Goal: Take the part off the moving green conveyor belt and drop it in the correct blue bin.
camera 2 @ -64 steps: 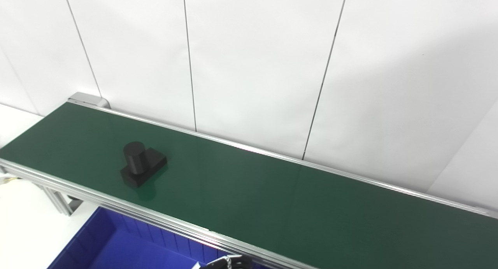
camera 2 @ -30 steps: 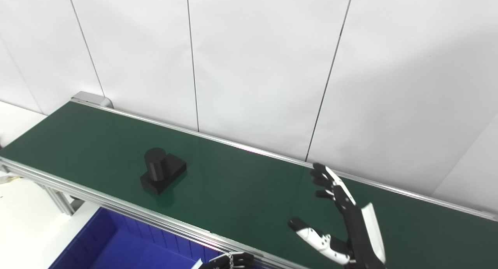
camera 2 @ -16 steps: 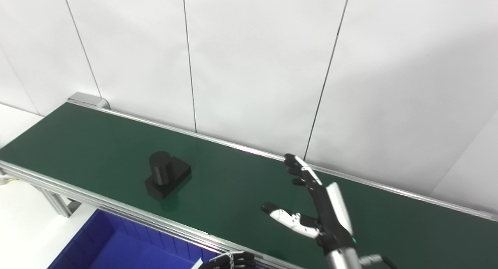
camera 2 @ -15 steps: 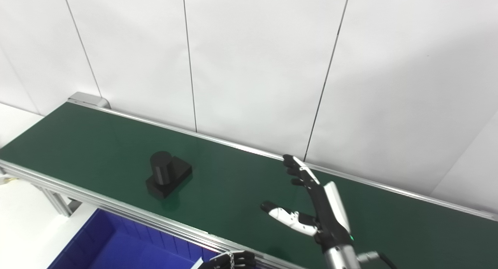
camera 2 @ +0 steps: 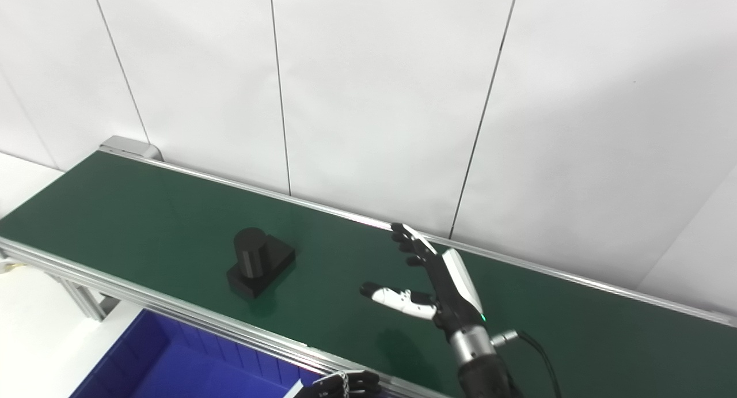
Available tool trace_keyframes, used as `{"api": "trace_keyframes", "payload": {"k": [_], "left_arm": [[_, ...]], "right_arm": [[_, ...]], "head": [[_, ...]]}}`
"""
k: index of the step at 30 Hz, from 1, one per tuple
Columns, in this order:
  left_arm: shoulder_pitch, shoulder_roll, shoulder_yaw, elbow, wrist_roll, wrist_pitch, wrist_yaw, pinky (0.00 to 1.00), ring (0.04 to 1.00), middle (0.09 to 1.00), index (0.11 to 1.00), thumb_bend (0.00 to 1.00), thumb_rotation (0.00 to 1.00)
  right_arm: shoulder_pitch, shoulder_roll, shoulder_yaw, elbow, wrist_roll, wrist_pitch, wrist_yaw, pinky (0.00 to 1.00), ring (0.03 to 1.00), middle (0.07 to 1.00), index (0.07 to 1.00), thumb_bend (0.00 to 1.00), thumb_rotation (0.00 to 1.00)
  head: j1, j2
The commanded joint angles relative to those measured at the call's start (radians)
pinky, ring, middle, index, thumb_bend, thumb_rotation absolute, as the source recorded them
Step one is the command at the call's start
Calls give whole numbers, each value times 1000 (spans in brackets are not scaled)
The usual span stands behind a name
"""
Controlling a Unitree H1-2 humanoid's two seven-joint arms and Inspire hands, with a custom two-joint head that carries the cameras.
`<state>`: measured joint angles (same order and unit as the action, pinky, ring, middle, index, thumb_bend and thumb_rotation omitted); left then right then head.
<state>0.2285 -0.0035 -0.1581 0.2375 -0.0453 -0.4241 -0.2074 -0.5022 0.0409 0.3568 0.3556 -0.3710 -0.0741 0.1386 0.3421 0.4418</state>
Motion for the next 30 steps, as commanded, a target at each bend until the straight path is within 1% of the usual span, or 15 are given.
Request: {"api": "trace_keyframes", "payload": {"k": [1,4,8,13,19,22,25,30], "left_arm": [[-11,-9,-8,-12,-4,-43,-8,691,740,769,764,993,322],[-9,-14,-11,-14,-4,-43,-8,692,744,773,764,993,311],[-8,-18,-15,-15,4,-43,-3,689,745,775,764,993,312],[-9,-25,-19,-14,8,-43,2,687,744,774,763,991,311],[-12,-31,-23,-8,5,-44,1,687,745,774,763,986,299],[-11,-33,-26,-10,15,-44,7,681,743,772,762,991,313],[-10,-38,-27,-9,13,-44,8,680,742,771,762,993,313],[-8,-42,-30,-13,20,-44,10,682,747,776,764,995,321]], "right_arm": [[-70,26,5,6,-3,-59,-18,791,848,853,900,777,496],[-101,35,14,43,-15,-51,-22,793,851,854,903,774,492],[-130,45,26,65,-36,-32,-23,787,851,852,903,774,497],[-156,60,38,102,-53,-34,-28,792,856,847,896,769,495],[-183,74,51,144,-64,-37,-27,798,860,852,899,788,525],[-195,80,63,154,-73,-29,-25,798,863,866,899,787,529],[-209,90,69,183,-78,-41,-30,786,856,862,896,794,537],[-226,109,79,235,-82,-72,-50,776,850,853,884,807,519]], "head": [[1,3],[6,5],[8,8],[9,13],[15,16],[16,19],[19,23],[23,25]]}}
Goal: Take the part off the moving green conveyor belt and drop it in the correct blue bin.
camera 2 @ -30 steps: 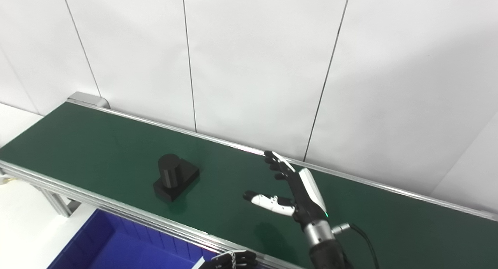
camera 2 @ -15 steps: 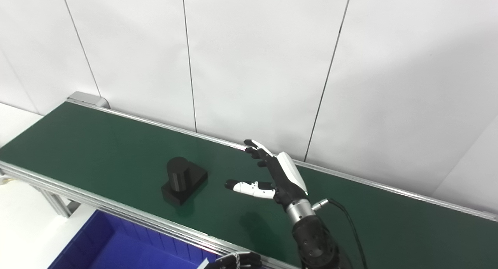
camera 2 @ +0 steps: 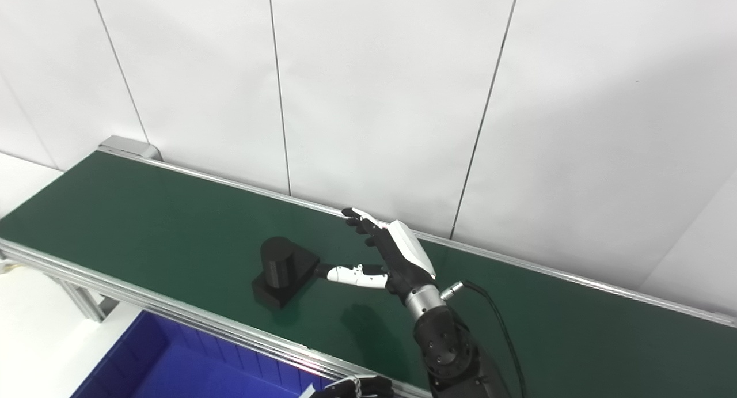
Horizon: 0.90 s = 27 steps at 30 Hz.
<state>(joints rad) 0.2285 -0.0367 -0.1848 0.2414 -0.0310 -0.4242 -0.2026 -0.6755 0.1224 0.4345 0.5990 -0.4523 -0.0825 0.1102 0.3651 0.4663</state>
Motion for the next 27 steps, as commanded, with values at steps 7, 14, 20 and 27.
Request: {"api": "trace_keyframes", "payload": {"k": [7,14,20,27], "left_arm": [[-4,-13,-10,-27,25,-43,18,660,744,786,763,990,331],[0,-18,-17,-36,25,-43,20,672,753,781,756,975,321],[6,-22,-22,-45,43,-44,33,678,759,781,761,983,336],[12,-23,-29,-51,46,-43,40,662,758,800,773,990,344]], "right_arm": [[-72,57,26,84,-20,-102,-53,751,819,844,872,831,518],[-70,68,53,128,-46,-122,-77,751,823,845,870,840,521],[-58,66,62,148,-59,-123,-76,773,842,857,867,835,512],[-60,69,73,195,-76,-125,-91,797,859,872,870,825,513]], "head": [[14,12],[20,21],[23,30],[28,35]]}}
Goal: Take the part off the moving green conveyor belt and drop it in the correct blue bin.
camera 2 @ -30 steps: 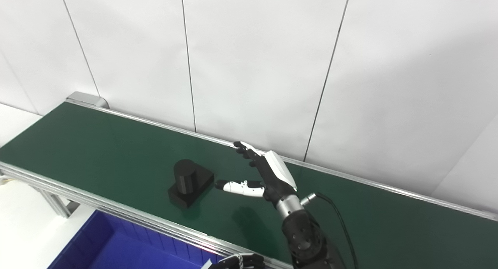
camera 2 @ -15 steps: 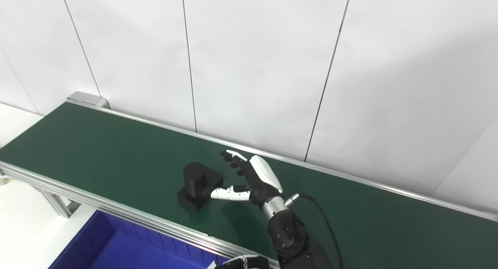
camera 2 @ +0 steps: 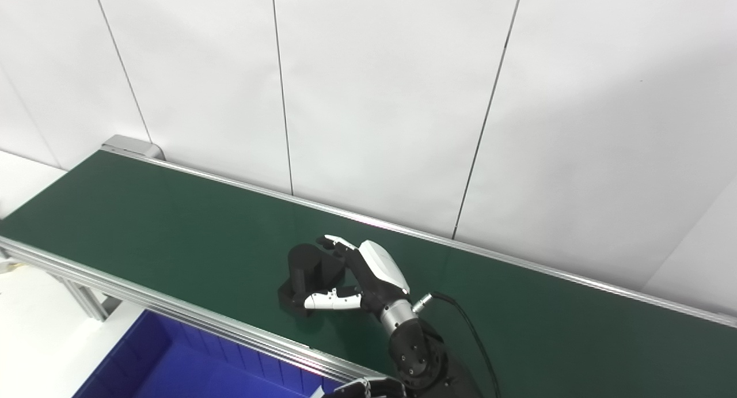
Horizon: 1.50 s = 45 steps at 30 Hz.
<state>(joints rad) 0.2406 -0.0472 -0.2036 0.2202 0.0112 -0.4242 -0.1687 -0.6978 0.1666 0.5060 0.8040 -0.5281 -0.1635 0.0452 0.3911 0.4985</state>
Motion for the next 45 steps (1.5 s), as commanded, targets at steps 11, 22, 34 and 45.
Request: {"api": "trace_keyframes", "payload": {"k": [11,22,34,45], "left_arm": [[11,-11,-16,-49,-8,-44,2,680,761,783,763,961,319],[28,-3,-14,-66,-14,-44,-3,678,750,787,763,978,353],[30,-1,-13,-66,-35,-44,-15,681,764,789,756,968,347],[31,-2,-12,-68,-45,-44,-18,684,764,786,757,966,335]], "right_arm": [[-45,26,-6,60,-5,-57,-66,770,835,845,860,806,490],[-43,23,-15,107,-8,-75,-133,744,802,814,837,736,451],[-24,64,-26,118,-30,-88,-325,488,508,481,533,542,56],[-30,68,-24,139,-47,-108,-411,315,377,433,516,525,4]], "head": [[-10,16],[-22,22],[-27,22],[-29,23]]}}
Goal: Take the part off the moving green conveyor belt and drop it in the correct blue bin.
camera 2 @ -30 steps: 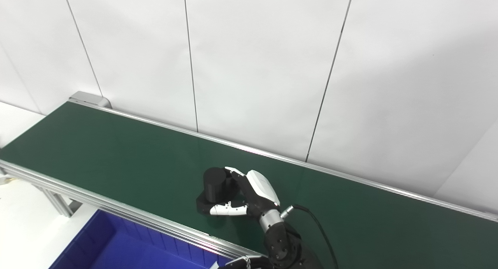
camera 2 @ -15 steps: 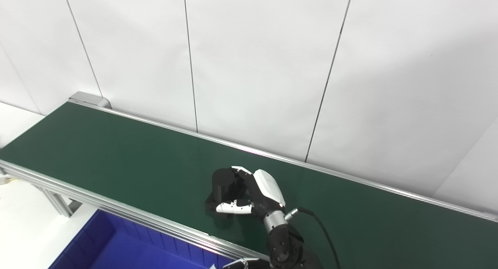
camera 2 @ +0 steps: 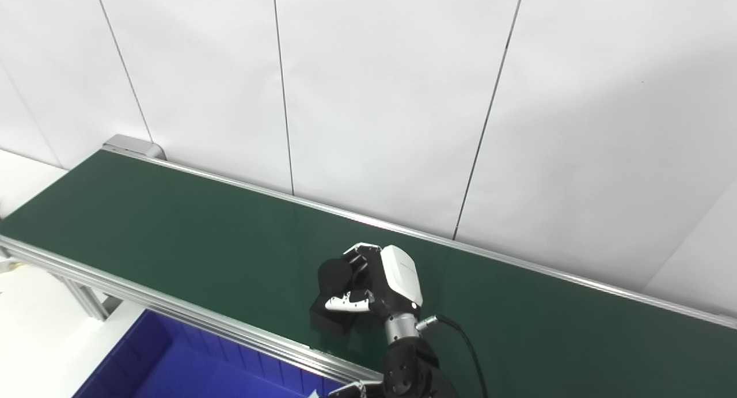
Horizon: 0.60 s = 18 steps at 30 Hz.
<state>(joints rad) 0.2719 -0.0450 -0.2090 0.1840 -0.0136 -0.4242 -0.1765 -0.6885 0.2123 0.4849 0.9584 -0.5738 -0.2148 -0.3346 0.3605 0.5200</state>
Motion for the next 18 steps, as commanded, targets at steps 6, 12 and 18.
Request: {"api": "trace_keyframes", "payload": {"k": [6,12,18], "left_arm": [[1,-4,-4,-34,-15,-44,-6,674,758,788,759,967,354],[4,-4,-4,-37,-20,-44,-7,674,754,788,763,965,360],[4,-5,1,-34,-26,-44,-7,681,749,776,758,969,359]], "right_arm": [[-39,19,-9,0,8,-93,-42,312,378,432,513,527,2],[-34,9,-13,-7,13,-118,-42,316,386,441,509,529,2],[3,-14,-37,-94,36,-122,-23,313,380,434,510,528,2]], "head": [[-1,4],[-6,6],[-22,7]]}}
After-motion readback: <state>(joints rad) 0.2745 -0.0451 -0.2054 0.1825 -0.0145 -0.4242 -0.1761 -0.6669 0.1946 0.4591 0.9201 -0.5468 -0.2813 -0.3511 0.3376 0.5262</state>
